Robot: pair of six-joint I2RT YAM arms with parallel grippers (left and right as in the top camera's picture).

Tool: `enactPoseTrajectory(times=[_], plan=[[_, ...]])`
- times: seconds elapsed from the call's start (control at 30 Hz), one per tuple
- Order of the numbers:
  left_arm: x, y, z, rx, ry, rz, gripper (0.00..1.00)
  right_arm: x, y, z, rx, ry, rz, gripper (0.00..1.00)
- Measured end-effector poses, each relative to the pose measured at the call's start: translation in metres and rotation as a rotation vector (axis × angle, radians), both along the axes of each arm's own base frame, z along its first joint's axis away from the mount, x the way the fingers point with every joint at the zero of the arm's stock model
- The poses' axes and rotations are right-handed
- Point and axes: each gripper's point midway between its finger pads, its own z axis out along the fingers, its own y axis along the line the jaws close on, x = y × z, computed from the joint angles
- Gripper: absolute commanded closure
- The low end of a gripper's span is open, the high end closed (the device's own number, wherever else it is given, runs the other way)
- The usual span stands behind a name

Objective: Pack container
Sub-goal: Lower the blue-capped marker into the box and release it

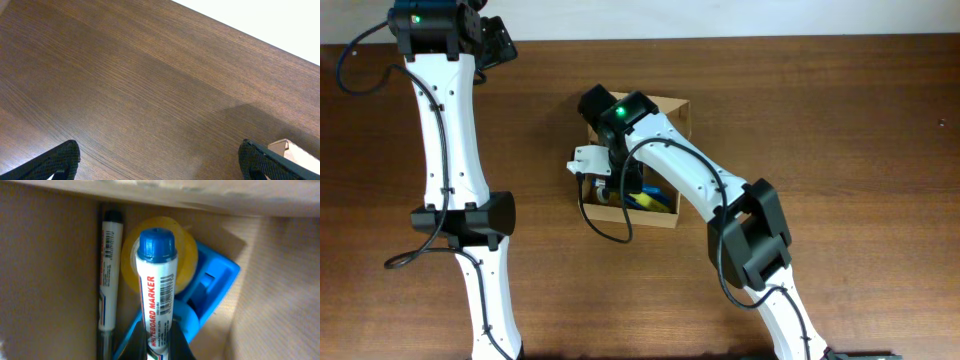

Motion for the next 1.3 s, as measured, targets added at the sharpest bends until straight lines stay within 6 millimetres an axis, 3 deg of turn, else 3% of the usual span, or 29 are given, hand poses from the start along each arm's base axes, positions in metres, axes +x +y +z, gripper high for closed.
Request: enactPoseTrajectory(times=[0.13, 0.2, 0.27, 0.3, 0.4, 0.6, 0.67, 0.73, 0.87, 0.93, 1.03, 1.1, 1.13, 1.2, 1.23, 1.3], plan=[[0.000, 0.000, 0.000, 0.000, 0.000, 0.000, 0.00, 0.000, 0.000, -0.010, -0.009, 0.013, 0.000, 0.96], [0.000, 0.000, 0.000, 0.000, 0.000, 0.000, 0.00, 0.001, 0.002, -0.011, -0.003, 0.011, -0.002, 0.88], [0.000, 0.000, 0.000, 0.000, 0.000, 0.000, 0.00, 0.001, 0.002, -0.011, 0.000, 0.010, -0.010, 0.59], [0.000, 0.000, 0.000, 0.000, 0.000, 0.000, 0.00, 0.001, 0.002, -0.011, 0.000, 0.012, -0.014, 0.52], [0.000, 0.000, 0.000, 0.000, 0.000, 0.000, 0.00, 0.000, 0.002, -0.011, -0.003, 0.018, -0.024, 0.52], [0.000, 0.000, 0.000, 0.000, 0.000, 0.000, 0.00, 0.003, -0.004, -0.001, -0.025, -0.011, -0.076, 0.42], [0.000, 0.000, 0.000, 0.000, 0.000, 0.000, 0.00, 0.010, -0.004, 0.018, -0.008, -0.069, -0.111, 0.33], [0.000, 0.000, 0.000, 0.000, 0.000, 0.000, 0.00, 0.015, -0.004, 0.044, 0.028, -0.127, -0.147, 0.33], [0.000, 0.000, 0.000, 0.000, 0.000, 0.000, 0.00, 0.017, -0.007, 0.128, 0.153, -0.274, -0.211, 0.32], [0.000, -0.001, 0.000, -0.008, 0.000, -0.004, 0.00, 0.013, -0.012, 0.161, 0.202, -0.329, -0.232, 0.32], [0.001, -0.010, -0.002, -0.052, 0.000, -0.029, 0.00, 0.010, -0.022, 0.201, 0.261, -0.404, -0.274, 0.41], [0.002, -0.016, -0.003, -0.083, 0.000, -0.046, 0.00, 0.011, -0.028, 0.215, 0.287, -0.430, -0.313, 0.55], [0.002, -0.018, -0.004, -0.096, 0.001, -0.053, 0.16, 0.013, -0.032, 0.219, 0.293, -0.438, -0.334, 0.64], [0.002, -0.023, -0.004, -0.117, 0.002, -0.070, 0.60, 0.022, -0.045, 0.221, 0.298, -0.439, -0.412, 0.80], [0.002, -0.025, -0.005, -0.121, 0.006, -0.094, 0.71, 0.028, -0.052, 0.221, 0.300, -0.436, -0.458, 0.85], [0.003, -0.030, -0.005, -0.123, 0.016, -0.151, 0.81, 0.043, -0.074, 0.221, 0.308, -0.430, -0.582, 0.92]])
